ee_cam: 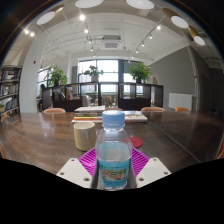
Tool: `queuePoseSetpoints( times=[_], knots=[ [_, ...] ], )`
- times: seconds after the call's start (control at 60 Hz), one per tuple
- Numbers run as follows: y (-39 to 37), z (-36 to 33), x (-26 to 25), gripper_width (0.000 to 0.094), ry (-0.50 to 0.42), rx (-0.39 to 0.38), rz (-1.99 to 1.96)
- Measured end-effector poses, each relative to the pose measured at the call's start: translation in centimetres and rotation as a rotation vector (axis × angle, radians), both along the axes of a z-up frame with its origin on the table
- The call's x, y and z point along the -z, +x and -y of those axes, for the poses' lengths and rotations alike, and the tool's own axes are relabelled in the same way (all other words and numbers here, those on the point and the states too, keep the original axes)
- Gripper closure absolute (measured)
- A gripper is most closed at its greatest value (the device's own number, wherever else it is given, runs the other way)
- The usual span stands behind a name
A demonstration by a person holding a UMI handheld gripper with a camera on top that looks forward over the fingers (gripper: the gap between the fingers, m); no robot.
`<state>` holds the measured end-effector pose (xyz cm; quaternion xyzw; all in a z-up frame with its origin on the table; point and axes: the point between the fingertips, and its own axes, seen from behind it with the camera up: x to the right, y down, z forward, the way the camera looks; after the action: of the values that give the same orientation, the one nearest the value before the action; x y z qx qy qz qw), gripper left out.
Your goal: Pour water
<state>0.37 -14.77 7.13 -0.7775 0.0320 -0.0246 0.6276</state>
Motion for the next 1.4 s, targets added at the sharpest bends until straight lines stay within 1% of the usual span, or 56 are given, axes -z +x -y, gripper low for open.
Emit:
queuePoseSetpoints(
  times=[0.017, 0.05, 0.067, 0.083, 0.1, 0.133, 0.15, 0.3, 0.383, 0.467, 0.533, 0.667, 0.767, 0.933, 1.067, 1.167, 1.217, 1.3, 1.35, 1.4],
  knots=[
    [0.0, 0.0, 0.0, 0.0519, 0.002, 0.001, 0.003],
    [0.0, 0.0, -0.1, 0.0529, 0.004, 0.001, 0.009],
    [-0.1, 0.0, -0.1, 0.0563, 0.003, -0.002, 0.013],
    [-0.1, 0.0, -0.1, 0.0564, 0.003, -0.002, 0.016],
    [-0.1, 0.0, -0.1, 0.0591, 0.003, -0.003, 0.020],
    [0.0, 0.1, -0.1, 0.0609, 0.002, 0.001, 0.026],
    [0.0, 0.1, -0.1, 0.0636, -0.001, -0.002, 0.030],
    [-0.2, 0.2, -0.1, 0.0636, -0.002, -0.011, 0.048],
    [-0.1, -0.1, 0.0, 0.0638, -0.020, -0.036, 0.062],
    [1.8, -1.3, -0.6, 0.0637, -0.040, -0.024, 0.155],
    [3.4, -2.8, -1.2, 0.0638, -0.053, -0.005, 0.284],
    [5.5, -6.0, -4.5, 0.0638, -0.077, -0.004, 0.616],
    [5.6, -9.0, -7.3, 0.0637, -0.077, -0.014, 0.930],
    [3.4, -13.1, -10.2, 0.0638, -0.050, -0.042, 1.398],
    [2.0, -14.9, -10.9, 0.0639, -0.035, -0.070, 1.701],
    [0.4, -16.1, -11.0, 0.0637, -0.009, -0.083, 1.907],
    [-0.1, -16.6, -10.7, 0.0637, 0.004, -0.101, 1.996],
    [-0.9, -17.3, -10.4, 0.0639, 0.013, -0.093, 2.135],
    [-1.7, -17.7, -10.0, 0.0638, 0.029, -0.113, 2.203],
    [-2.0, -18.0, -9.9, 0.0639, 0.035, -0.105, 2.254]
  ],
)
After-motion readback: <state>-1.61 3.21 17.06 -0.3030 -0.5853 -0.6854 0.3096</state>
